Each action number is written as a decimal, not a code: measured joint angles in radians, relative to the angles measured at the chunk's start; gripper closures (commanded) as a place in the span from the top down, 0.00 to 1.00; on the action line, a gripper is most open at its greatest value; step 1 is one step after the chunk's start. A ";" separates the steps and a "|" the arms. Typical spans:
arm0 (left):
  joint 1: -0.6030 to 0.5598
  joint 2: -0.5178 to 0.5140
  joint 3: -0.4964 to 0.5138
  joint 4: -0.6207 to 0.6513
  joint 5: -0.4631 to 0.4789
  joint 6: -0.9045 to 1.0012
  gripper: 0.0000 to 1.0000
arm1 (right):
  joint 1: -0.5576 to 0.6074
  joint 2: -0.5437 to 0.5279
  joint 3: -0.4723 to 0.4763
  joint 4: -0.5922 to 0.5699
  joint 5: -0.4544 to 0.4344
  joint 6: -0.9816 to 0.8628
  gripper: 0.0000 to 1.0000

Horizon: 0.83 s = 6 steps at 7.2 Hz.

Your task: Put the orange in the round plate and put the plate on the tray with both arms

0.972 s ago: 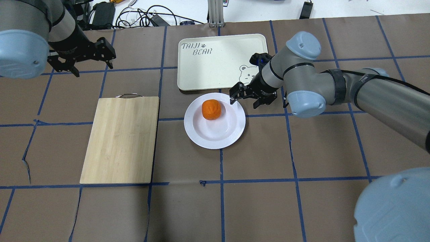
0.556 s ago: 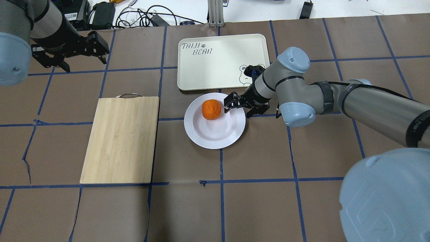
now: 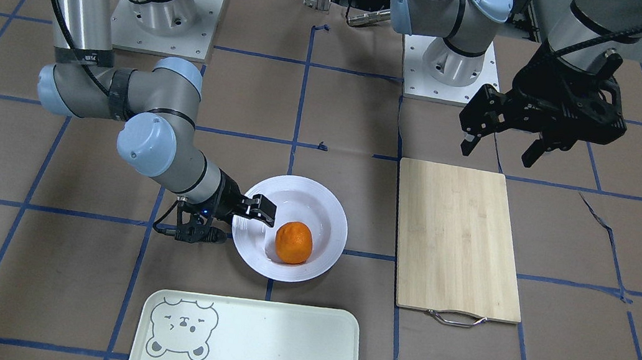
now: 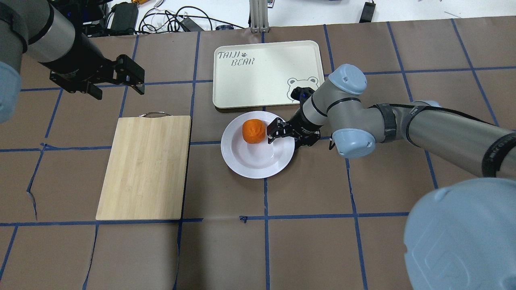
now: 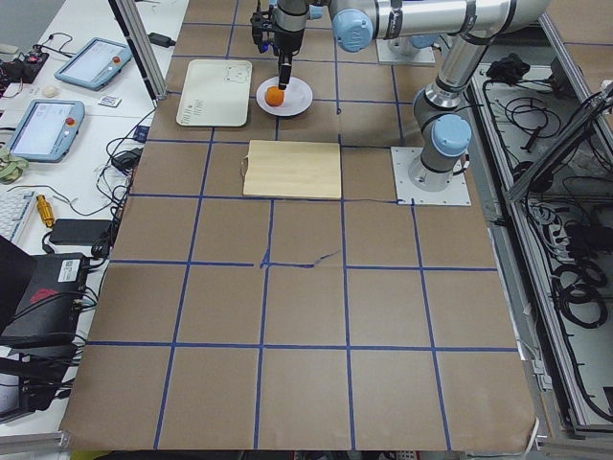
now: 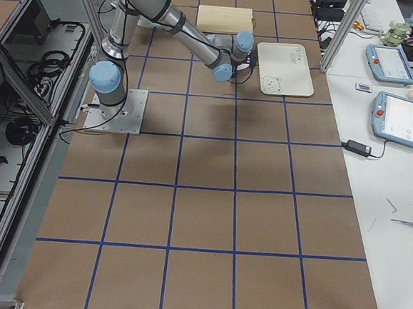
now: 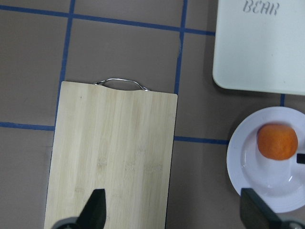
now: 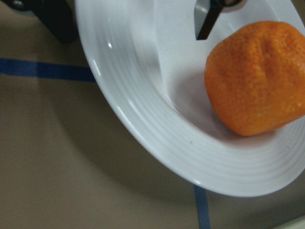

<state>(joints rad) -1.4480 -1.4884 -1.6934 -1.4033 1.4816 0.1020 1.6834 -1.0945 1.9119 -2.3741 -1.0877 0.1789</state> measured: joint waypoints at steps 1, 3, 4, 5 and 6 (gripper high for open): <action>-0.002 0.005 -0.008 -0.018 -0.001 0.015 1.00 | 0.005 0.000 0.002 0.000 -0.001 0.001 0.40; -0.033 0.002 -0.033 -0.031 0.022 0.023 1.00 | 0.017 0.001 0.002 0.003 -0.002 0.007 0.00; -0.054 -0.003 -0.041 -0.029 0.055 0.023 1.00 | 0.023 0.000 0.002 0.004 -0.004 0.020 0.00; -0.067 0.000 -0.042 -0.026 0.080 0.024 1.00 | 0.027 -0.002 0.000 0.004 -0.007 0.034 0.00; -0.072 0.003 -0.042 -0.025 0.092 0.023 1.00 | 0.029 -0.005 -0.004 0.004 -0.009 0.044 0.00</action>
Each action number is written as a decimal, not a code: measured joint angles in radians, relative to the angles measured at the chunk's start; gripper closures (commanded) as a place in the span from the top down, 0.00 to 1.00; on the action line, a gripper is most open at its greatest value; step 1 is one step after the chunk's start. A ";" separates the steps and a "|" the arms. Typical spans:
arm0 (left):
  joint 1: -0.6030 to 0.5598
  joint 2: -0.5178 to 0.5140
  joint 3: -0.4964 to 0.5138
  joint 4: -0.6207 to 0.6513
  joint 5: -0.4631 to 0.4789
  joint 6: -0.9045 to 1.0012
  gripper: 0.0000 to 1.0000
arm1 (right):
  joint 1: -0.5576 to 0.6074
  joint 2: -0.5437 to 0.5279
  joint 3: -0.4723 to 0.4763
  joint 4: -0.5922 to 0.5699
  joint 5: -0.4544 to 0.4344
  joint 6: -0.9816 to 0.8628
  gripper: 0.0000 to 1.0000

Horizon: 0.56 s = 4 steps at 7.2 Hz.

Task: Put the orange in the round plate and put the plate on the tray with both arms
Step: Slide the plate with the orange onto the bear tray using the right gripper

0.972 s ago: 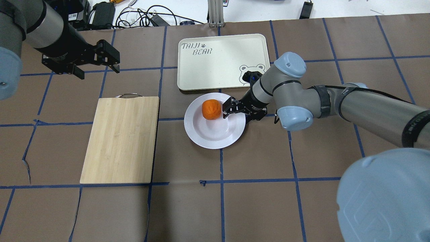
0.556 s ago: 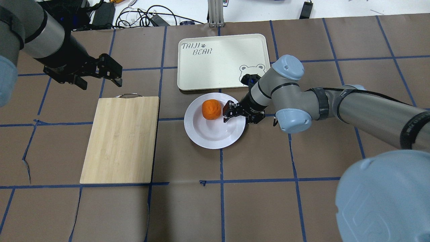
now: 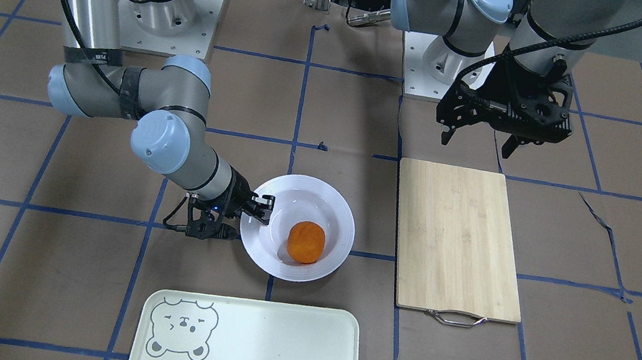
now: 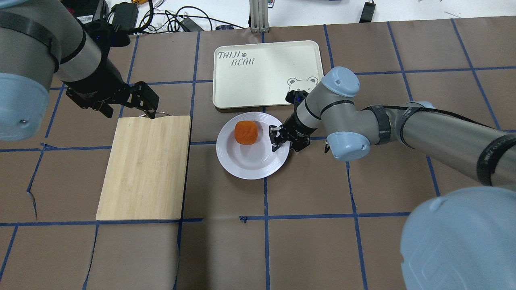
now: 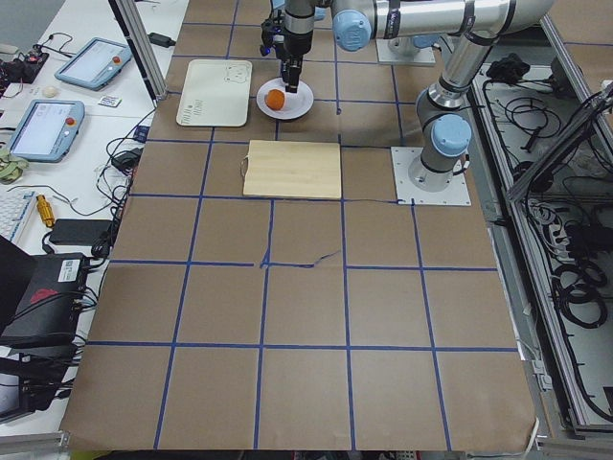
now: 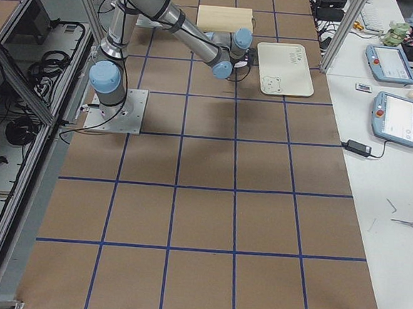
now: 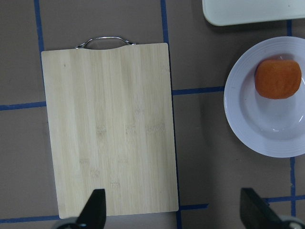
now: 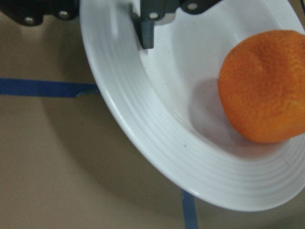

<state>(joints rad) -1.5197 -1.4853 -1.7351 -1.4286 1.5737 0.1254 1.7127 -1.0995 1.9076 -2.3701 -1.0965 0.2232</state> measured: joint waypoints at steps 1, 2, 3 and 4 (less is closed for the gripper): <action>0.000 0.002 0.001 0.000 0.007 -0.001 1.00 | 0.000 -0.005 -0.017 0.000 0.004 0.024 0.00; 0.000 0.002 0.001 -0.001 0.010 -0.003 1.00 | -0.001 -0.007 -0.050 0.001 0.009 0.066 0.00; 0.000 0.000 -0.001 -0.001 0.011 -0.004 1.00 | -0.003 -0.007 -0.080 0.000 0.024 0.103 0.00; 0.000 -0.001 -0.003 -0.002 0.012 -0.004 1.00 | -0.008 -0.005 -0.098 -0.005 0.045 0.131 0.00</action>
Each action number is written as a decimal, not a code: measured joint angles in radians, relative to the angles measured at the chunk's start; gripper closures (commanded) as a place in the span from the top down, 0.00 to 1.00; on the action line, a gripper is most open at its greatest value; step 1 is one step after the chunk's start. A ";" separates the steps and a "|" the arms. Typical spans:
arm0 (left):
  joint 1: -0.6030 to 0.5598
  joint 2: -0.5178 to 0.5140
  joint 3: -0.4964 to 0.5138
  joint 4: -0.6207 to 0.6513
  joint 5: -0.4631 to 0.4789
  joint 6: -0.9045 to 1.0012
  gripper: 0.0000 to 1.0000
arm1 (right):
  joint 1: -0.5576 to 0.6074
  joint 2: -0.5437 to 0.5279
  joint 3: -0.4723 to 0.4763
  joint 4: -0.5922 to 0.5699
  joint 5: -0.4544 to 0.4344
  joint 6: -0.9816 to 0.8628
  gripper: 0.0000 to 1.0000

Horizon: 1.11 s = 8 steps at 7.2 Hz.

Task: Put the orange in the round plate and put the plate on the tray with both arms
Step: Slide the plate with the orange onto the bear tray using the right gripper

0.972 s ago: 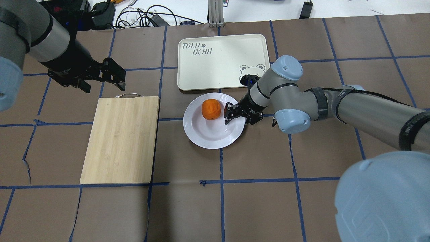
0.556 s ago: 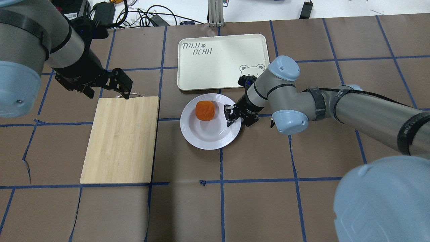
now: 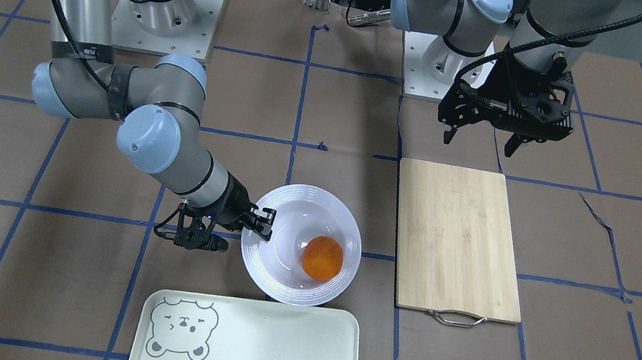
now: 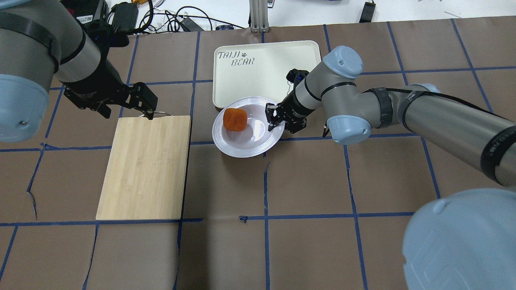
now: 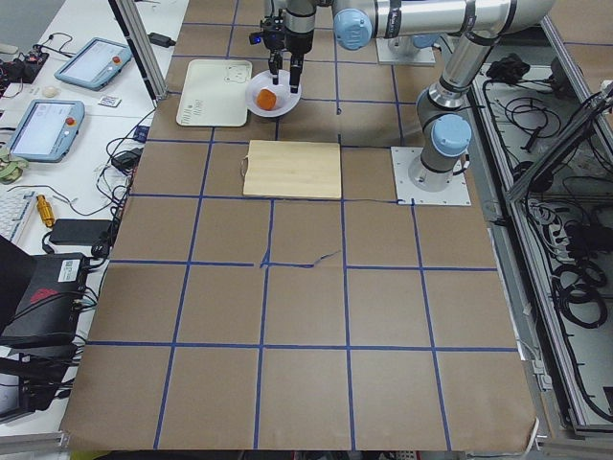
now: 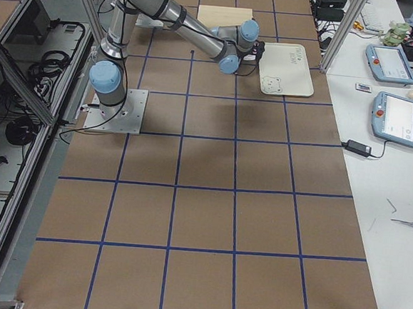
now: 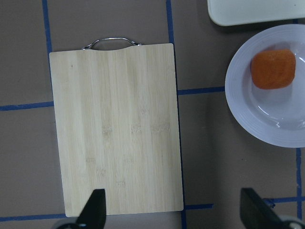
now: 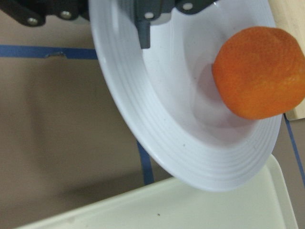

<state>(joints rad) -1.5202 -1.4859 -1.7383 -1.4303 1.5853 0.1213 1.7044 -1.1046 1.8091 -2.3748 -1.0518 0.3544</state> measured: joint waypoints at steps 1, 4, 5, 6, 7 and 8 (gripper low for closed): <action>0.000 -0.002 -0.001 0.000 0.000 0.000 1.00 | -0.006 0.006 -0.020 -0.008 0.010 0.012 0.00; -0.001 -0.005 -0.002 -0.003 0.000 0.002 1.00 | -0.022 0.176 -0.303 -0.019 -0.003 0.041 0.00; -0.001 -0.006 -0.002 -0.003 0.001 0.002 1.00 | -0.024 0.276 -0.427 -0.018 -0.008 0.050 0.00; -0.001 -0.006 -0.003 -0.004 0.001 0.003 1.00 | -0.024 0.350 -0.514 -0.017 -0.012 0.058 0.00; -0.001 -0.008 -0.003 -0.004 0.001 0.003 1.00 | -0.025 0.388 -0.553 -0.016 -0.018 0.061 0.04; -0.001 -0.009 -0.003 -0.005 0.001 0.003 1.00 | -0.026 0.402 -0.565 -0.015 -0.027 0.064 0.49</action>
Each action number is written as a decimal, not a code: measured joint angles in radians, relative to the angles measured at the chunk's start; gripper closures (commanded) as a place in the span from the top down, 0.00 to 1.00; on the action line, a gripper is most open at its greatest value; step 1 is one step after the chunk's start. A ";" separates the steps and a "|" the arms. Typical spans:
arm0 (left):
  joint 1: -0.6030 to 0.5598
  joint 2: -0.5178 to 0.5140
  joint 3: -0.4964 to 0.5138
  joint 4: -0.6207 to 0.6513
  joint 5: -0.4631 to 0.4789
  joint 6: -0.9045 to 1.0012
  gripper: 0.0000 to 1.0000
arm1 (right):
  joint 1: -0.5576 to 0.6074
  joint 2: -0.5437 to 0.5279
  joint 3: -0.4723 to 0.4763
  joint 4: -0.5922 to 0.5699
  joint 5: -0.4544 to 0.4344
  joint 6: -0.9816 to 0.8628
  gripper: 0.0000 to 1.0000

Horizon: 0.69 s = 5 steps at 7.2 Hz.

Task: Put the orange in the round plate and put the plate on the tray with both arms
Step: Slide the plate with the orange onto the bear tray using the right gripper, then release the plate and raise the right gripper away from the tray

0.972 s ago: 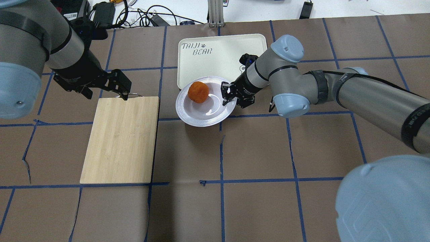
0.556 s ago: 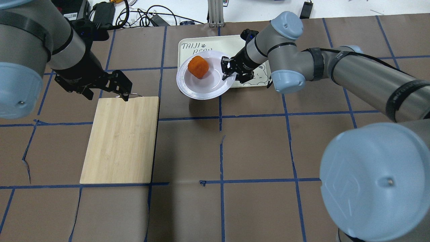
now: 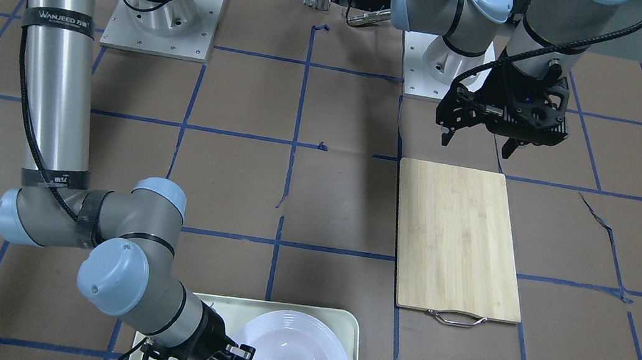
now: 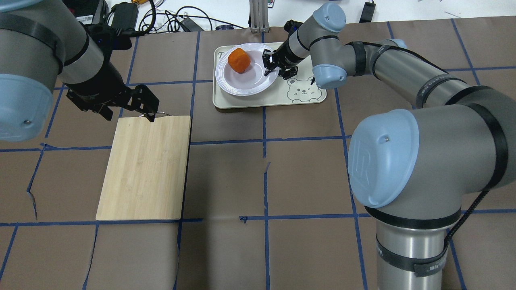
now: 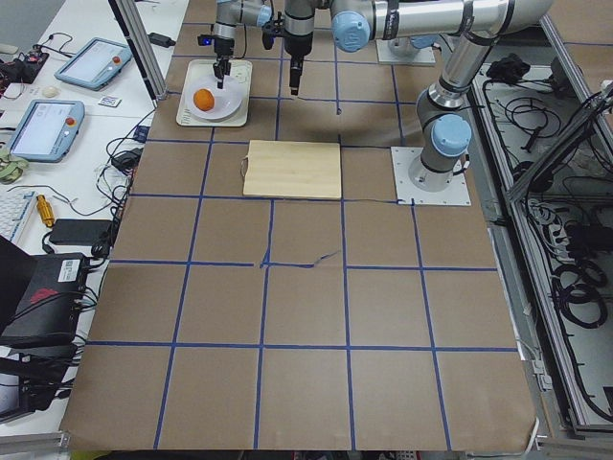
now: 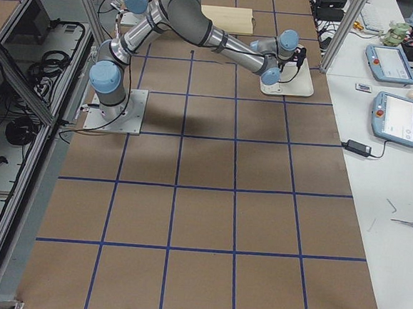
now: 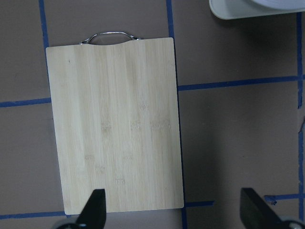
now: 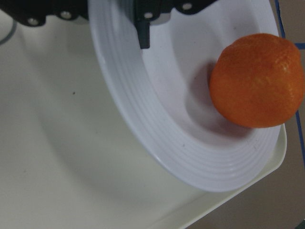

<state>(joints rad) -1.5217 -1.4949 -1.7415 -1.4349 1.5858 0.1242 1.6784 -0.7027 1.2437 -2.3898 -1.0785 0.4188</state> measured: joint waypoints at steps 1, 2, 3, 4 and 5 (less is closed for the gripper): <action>0.000 -0.001 -0.001 0.000 -0.001 0.000 1.00 | -0.004 0.003 -0.004 0.002 -0.021 0.006 0.99; 0.000 -0.001 -0.001 0.000 -0.001 0.000 1.00 | -0.012 -0.002 -0.005 0.006 -0.064 0.011 1.00; 0.000 -0.002 -0.001 0.000 -0.002 0.000 1.00 | -0.021 -0.021 -0.007 0.023 -0.105 -0.001 1.00; 0.000 -0.002 -0.001 0.000 -0.002 0.000 1.00 | -0.030 -0.059 -0.013 0.086 -0.137 -0.039 1.00; 0.000 -0.002 -0.001 0.001 -0.002 0.000 1.00 | -0.039 -0.112 -0.028 0.185 -0.183 -0.085 1.00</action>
<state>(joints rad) -1.5217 -1.4968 -1.7423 -1.4336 1.5836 0.1243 1.6398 -0.8146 1.2153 -2.2044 -1.2615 0.3339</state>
